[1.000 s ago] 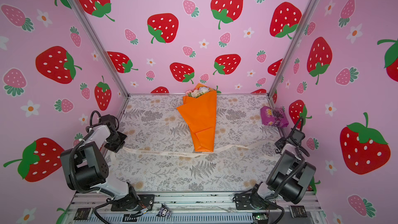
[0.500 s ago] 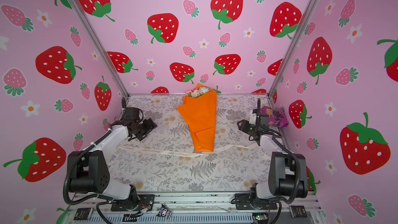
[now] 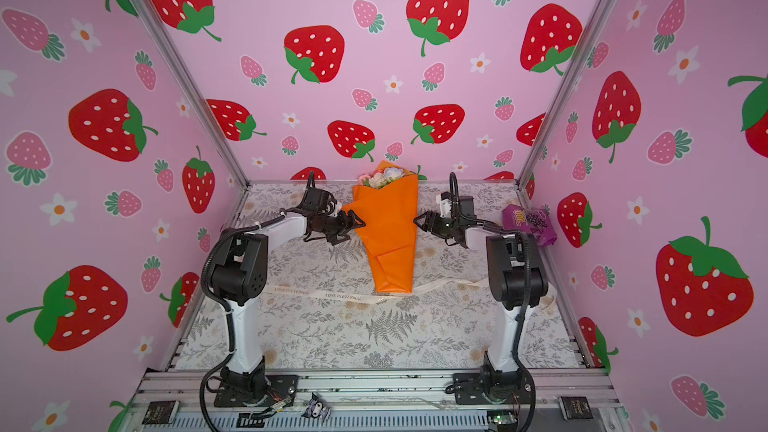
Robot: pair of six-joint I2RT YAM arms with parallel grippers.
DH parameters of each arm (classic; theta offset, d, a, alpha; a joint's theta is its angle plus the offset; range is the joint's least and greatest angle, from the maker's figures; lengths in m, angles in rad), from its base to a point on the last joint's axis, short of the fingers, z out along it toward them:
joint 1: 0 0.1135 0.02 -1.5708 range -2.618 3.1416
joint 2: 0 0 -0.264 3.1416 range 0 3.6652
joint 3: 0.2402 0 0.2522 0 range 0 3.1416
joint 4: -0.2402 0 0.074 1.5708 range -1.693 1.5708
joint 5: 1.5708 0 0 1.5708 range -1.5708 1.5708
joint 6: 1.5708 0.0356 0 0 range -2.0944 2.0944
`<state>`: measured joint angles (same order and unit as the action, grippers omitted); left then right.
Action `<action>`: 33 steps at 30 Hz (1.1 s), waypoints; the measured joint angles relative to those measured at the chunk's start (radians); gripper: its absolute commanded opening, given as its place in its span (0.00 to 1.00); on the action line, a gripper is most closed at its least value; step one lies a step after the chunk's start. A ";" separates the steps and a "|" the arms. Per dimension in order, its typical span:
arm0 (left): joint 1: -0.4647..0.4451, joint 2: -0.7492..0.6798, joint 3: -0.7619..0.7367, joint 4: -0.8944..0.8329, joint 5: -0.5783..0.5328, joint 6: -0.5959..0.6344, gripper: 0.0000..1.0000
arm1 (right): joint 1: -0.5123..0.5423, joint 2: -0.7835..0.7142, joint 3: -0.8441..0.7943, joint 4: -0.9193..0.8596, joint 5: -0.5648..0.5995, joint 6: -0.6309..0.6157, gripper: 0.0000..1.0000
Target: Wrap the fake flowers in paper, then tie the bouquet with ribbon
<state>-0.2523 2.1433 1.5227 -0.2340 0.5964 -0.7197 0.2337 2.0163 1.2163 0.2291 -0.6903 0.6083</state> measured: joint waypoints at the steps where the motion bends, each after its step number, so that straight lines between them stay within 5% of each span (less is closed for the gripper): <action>1: 0.001 0.023 0.020 0.000 0.007 -0.003 0.84 | 0.001 0.025 0.028 -0.004 -0.008 0.001 0.67; 12: 0.007 0.201 0.207 0.070 0.075 -0.079 0.72 | 0.006 0.324 0.341 -0.004 -0.094 0.057 0.65; 25: 0.007 0.303 0.282 0.216 0.134 -0.187 0.55 | 0.028 0.505 0.546 0.132 -0.200 0.201 0.63; 30: 0.006 0.359 0.338 0.261 0.144 -0.228 0.34 | 0.040 0.552 0.588 0.200 -0.228 0.283 0.46; 33: 0.006 0.370 0.343 0.264 0.140 -0.245 0.21 | 0.044 0.562 0.588 0.227 -0.239 0.320 0.24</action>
<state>-0.2466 2.5137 1.8660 0.0296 0.7368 -0.9642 0.2775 2.5782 1.8046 0.4557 -0.9291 0.9283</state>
